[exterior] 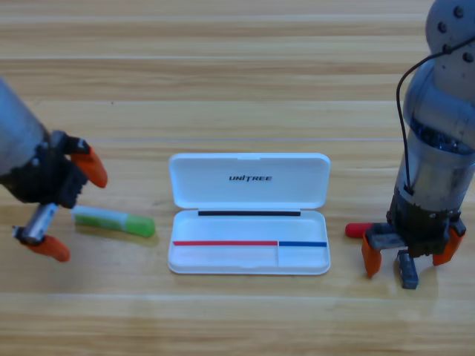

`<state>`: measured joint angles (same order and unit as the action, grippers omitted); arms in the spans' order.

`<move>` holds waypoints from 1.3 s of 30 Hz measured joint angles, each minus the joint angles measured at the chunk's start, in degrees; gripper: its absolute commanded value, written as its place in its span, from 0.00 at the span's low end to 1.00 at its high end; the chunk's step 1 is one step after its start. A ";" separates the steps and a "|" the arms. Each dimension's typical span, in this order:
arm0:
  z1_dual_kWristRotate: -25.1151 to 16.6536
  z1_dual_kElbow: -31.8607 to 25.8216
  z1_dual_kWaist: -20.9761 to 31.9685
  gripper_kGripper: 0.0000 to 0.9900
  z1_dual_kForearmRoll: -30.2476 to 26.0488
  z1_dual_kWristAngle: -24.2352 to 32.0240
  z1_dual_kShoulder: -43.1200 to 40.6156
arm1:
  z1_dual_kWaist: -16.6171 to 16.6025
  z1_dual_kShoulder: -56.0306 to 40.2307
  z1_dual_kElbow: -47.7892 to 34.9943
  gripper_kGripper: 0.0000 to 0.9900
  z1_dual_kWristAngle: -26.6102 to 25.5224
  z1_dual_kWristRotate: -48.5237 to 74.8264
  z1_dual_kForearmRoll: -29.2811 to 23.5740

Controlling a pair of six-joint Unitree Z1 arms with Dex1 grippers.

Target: Clean up eraser and pencils

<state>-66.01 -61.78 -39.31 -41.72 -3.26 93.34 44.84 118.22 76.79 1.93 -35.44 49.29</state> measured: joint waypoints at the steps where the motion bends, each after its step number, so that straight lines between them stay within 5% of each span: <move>1: 0.00 -0.45 0.32 0.96 0.00 0.25 1.33 | 0.00 0.20 0.01 0.86 0.00 0.00 0.00; 5: 0.00 -1.23 1.26 0.96 0.00 1.28 5.67 | 0.00 0.28 0.09 0.79 -0.15 0.01 -0.13; 11: -0.96 -1.74 2.46 0.95 0.00 3.12 8.69 | 0.00 0.28 -0.50 0.14 -1.30 0.68 -1.10; 14: -1.17 -3.73 3.82 0.95 0.00 4.06 10.23 | 0.00 0.27 -1.01 0.03 -2.11 2.95 -2.25; 29: -3.17 -9.84 9.52 0.94 0.00 4.48 18.13 | -0.01 -1.59 -4.27 0.00 -3.44 7.61 -1.98; 39: -3.17 -9.85 9.84 0.93 0.00 4.98 19.94 | -0.01 -6.36 1.81 0.00 -2.45 30.67 10.04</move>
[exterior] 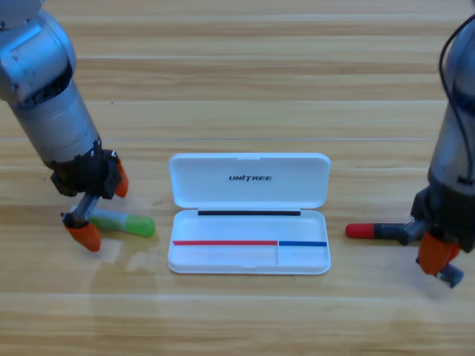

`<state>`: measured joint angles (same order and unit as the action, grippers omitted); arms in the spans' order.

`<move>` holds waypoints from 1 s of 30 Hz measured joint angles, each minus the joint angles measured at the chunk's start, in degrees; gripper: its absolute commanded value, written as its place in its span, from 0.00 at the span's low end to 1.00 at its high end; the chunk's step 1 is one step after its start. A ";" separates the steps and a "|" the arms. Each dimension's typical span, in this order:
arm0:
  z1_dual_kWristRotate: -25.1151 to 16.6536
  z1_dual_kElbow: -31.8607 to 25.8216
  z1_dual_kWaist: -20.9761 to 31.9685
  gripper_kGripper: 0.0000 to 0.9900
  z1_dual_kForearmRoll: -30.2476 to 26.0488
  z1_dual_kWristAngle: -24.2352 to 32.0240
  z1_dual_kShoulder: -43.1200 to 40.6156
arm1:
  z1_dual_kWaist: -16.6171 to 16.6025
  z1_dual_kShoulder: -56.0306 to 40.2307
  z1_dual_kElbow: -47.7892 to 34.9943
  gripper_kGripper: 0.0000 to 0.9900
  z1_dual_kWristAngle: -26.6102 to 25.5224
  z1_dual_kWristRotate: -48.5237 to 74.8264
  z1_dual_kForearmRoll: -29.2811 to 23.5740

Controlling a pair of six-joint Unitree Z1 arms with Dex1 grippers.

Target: Clean up eraser and pencils

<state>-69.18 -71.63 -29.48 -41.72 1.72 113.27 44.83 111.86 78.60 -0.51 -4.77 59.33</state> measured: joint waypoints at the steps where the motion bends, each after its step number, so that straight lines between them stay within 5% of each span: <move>1: 0.00 0.00 0.00 0.91 0.03 0.00 0.04 | 0.00 -0.55 0.33 0.00 0.00 2.71 0.32; 11: 0.00 0.62 0.04 0.86 1.86 0.00 0.37 | 0.80 0.25 10.51 0.00 -4.48 39.68 10.53; 24: 0.00 2.61 0.09 0.79 4.54 -0.10 1.70 | 5.90 11.62 24.97 0.00 -2.48 42.44 10.65; 30: 0.00 2.83 0.10 0.60 4.65 -0.18 1.70 | 7.11 14.47 28.88 0.00 -2.48 43.37 10.65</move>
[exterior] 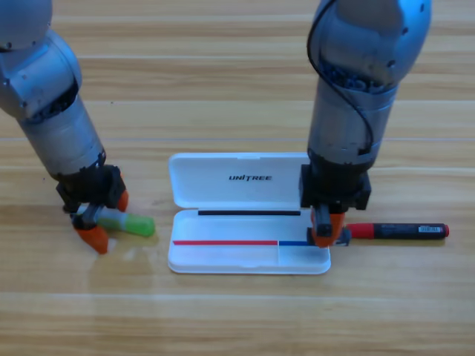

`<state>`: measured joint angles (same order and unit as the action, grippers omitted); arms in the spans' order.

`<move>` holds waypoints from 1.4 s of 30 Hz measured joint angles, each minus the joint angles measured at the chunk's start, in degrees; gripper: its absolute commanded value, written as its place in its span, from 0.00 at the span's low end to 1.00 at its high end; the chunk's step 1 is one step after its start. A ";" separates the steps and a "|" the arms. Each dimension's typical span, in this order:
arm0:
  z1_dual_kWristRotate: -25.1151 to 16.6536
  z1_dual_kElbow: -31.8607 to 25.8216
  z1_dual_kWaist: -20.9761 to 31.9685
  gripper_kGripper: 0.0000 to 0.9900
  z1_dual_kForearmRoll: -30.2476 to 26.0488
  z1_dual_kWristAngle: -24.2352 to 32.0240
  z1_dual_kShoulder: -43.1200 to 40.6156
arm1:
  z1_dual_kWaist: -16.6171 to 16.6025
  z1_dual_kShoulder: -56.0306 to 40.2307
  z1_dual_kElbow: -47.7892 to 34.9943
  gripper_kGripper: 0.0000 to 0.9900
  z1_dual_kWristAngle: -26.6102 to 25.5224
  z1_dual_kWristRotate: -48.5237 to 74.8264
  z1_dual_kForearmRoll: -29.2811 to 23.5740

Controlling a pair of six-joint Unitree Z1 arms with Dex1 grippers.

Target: Clean up eraser and pencils

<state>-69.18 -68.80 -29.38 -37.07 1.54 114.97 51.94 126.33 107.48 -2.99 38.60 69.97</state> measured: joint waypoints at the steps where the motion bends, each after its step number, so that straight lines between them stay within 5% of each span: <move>1: 0.00 0.07 0.00 0.56 0.03 -0.10 0.00 | 0.05 0.28 0.51 0.00 0.00 0.01 0.00; 5: 0.00 0.12 0.00 0.37 0.12 -0.45 0.00 | 0.17 2.05 3.09 0.00 0.01 0.07 0.00; 8: 0.00 0.12 0.00 0.35 0.35 -1.08 0.00 | 0.30 3.03 3.74 0.00 0.09 0.08 0.00; 13: -0.28 0.11 0.00 0.00 0.90 -3.43 0.00 | 0.66 5.37 5.43 0.00 0.09 0.10 0.00; 22: -0.40 -0.05 0.00 0.00 0.72 -4.81 -0.27 | 0.95 7.42 6.61 0.00 0.56 0.11 0.00; 28: -0.03 -5.44 -0.14 0.00 -9.58 -4.90 -2.14 | 0.96 7.43 6.61 0.00 1.35 0.11 0.00; 29: 0.28 -6.59 -0.28 0.00 -11.34 -4.90 -3.04 | 0.96 7.43 6.61 0.10 1.56 0.11 0.00; 33: 2.72 -12.70 -1.69 0.00 -19.42 -4.90 -6.32 | 0.96 7.43 6.61 0.77 2.41 0.11 -0.01; 34: 3.32 -14.19 -2.11 0.00 -21.12 -4.90 -6.98 | 0.96 7.43 6.61 0.84 2.49 0.11 -0.01; 42: 8.52 -20.12 -6.64 0.00 -28.01 -5.10 -9.07 | 0.96 7.33 6.59 0.91 2.85 0.11 0.00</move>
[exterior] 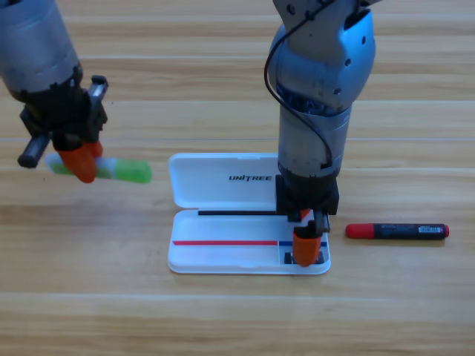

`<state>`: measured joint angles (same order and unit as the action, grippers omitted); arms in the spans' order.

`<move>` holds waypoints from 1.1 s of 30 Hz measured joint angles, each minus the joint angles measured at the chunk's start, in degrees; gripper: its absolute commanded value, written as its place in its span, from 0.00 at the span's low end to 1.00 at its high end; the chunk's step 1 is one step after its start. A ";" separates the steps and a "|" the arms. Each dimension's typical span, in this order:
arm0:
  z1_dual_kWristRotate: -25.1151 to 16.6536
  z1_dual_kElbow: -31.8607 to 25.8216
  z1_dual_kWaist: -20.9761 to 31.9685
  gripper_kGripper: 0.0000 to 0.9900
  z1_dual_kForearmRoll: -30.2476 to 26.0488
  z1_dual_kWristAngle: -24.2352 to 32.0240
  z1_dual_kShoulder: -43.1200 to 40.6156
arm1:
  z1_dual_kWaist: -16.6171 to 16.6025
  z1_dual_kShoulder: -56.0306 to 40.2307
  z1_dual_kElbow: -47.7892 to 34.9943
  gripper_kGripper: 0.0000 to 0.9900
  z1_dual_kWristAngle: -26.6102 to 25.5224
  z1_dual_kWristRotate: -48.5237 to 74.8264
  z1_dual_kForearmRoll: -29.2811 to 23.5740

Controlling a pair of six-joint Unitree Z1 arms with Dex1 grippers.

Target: Clean up eraser and pencils

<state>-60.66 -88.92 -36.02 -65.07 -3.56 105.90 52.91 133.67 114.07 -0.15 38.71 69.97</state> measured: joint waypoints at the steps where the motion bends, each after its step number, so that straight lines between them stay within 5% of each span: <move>1: 0.26 0.00 -0.48 0.00 -0.01 -0.08 0.00 | 0.00 -0.12 -0.07 0.91 -0.02 0.00 0.00; 7: 2.61 0.00 -2.74 0.00 -0.24 -0.22 0.00 | 0.01 -4.58 -2.78 0.93 -2.53 0.00 0.80; 19: 8.37 -2.51 -6.42 0.00 -0.24 1.98 1.51 | -1.24 -23.50 -21.68 0.92 -2.34 6.34 1.88; 27: 8.35 -3.37 -9.74 0.00 1.64 6.91 5.95 | -7.39 -18.91 -27.82 0.92 3.00 10.63 -12.04; 33: 8.36 -3.37 -11.42 0.00 5.42 6.91 8.86 | -9.64 -13.34 -28.18 0.87 3.00 12.28 -15.22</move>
<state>-52.30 -92.29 -47.44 -59.65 3.35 114.76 43.26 120.33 85.89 2.85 50.99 54.75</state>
